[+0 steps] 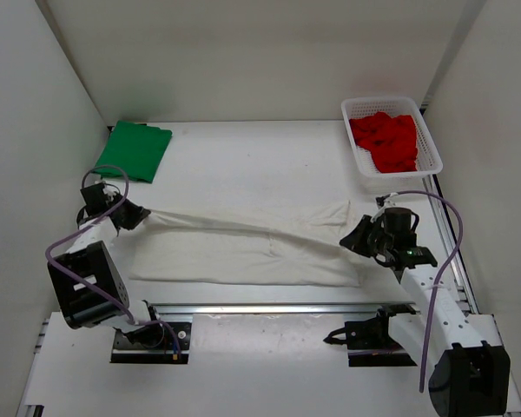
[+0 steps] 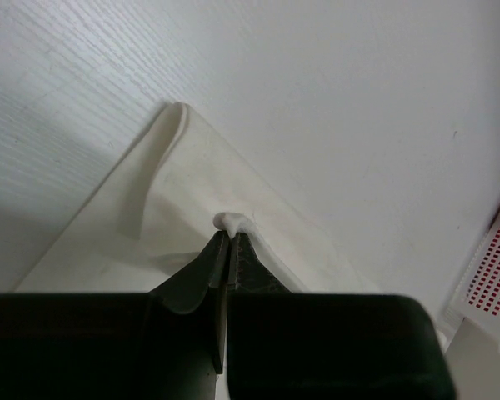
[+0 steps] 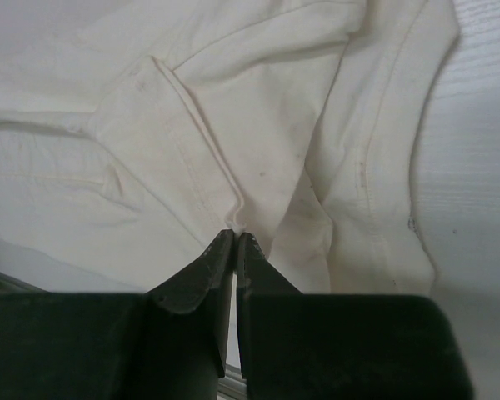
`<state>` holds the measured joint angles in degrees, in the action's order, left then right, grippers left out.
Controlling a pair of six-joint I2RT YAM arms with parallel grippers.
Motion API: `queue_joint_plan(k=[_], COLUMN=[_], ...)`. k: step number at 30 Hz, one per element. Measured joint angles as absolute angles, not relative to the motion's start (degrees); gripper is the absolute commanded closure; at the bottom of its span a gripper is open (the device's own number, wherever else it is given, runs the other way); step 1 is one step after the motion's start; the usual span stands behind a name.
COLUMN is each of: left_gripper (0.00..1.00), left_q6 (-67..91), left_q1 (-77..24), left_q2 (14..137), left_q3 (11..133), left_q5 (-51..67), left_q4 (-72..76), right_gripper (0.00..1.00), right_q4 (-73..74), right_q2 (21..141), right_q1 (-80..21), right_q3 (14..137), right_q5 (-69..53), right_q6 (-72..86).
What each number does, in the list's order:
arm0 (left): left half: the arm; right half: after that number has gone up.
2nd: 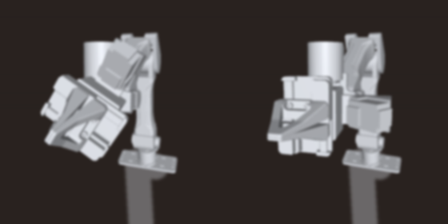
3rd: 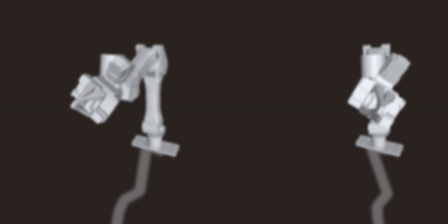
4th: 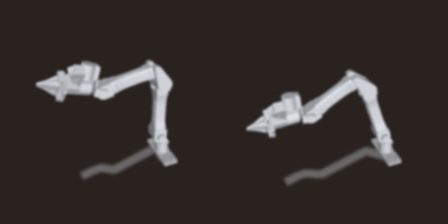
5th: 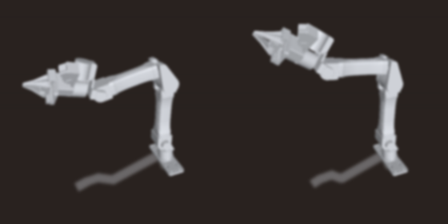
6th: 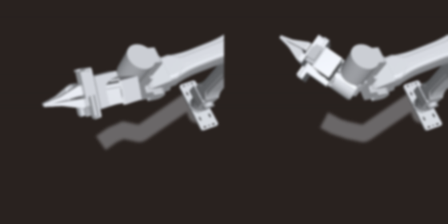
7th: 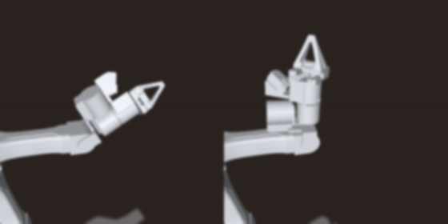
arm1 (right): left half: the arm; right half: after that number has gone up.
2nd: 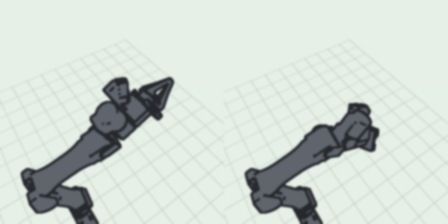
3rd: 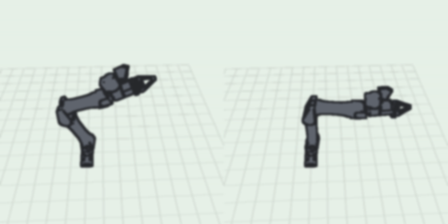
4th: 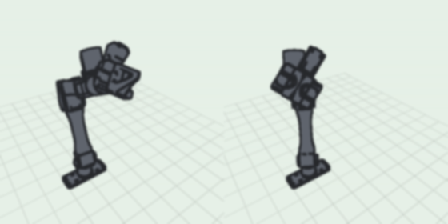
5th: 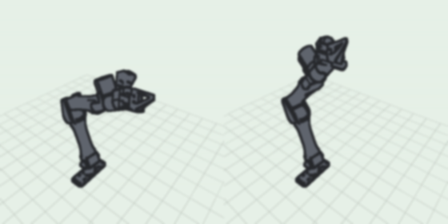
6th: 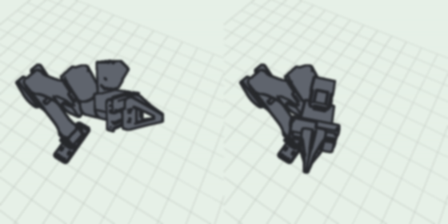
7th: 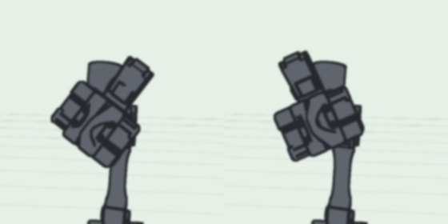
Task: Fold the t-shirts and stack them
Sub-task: Fold the other side of the tshirt into a rectangle
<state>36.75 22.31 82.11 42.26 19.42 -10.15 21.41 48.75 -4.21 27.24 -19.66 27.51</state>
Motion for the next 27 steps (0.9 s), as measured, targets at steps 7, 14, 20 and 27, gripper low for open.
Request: queue_joint_plan(k=[7, 14, 20, 27], left_gripper=[0.76, 0.53, 0.57, 0.58], left_q6=[37.45, 41.39, 43.13, 40.01], left_q1=[22.33, 26.59, 19.88, -11.38], left_q2=[73.84, 72.44, 67.18, 65.78], left_q3=[39.07, 32.88, 35.75, 40.40], left_q5=[18.26, 18.44, 17.37, 8.95], left_q4=[-8.34, -7.42, -5.85, -0.58], right_gripper=[1.00, 0.77, 0.94, 0.96], right_q4=[20.45, 22.00, 25.80, 19.92], right_q2=[45.23, 42.85, 41.58, 58.13], right_q1=[-2.42, -2.35, -8.12, -14.00], right_q3=[23.88, 19.20, 25.56, 37.23], right_q5=[-20.10, -19.57, -12.67, -9.61], right_q6=[28.97, 31.27, 30.96, 29.30])
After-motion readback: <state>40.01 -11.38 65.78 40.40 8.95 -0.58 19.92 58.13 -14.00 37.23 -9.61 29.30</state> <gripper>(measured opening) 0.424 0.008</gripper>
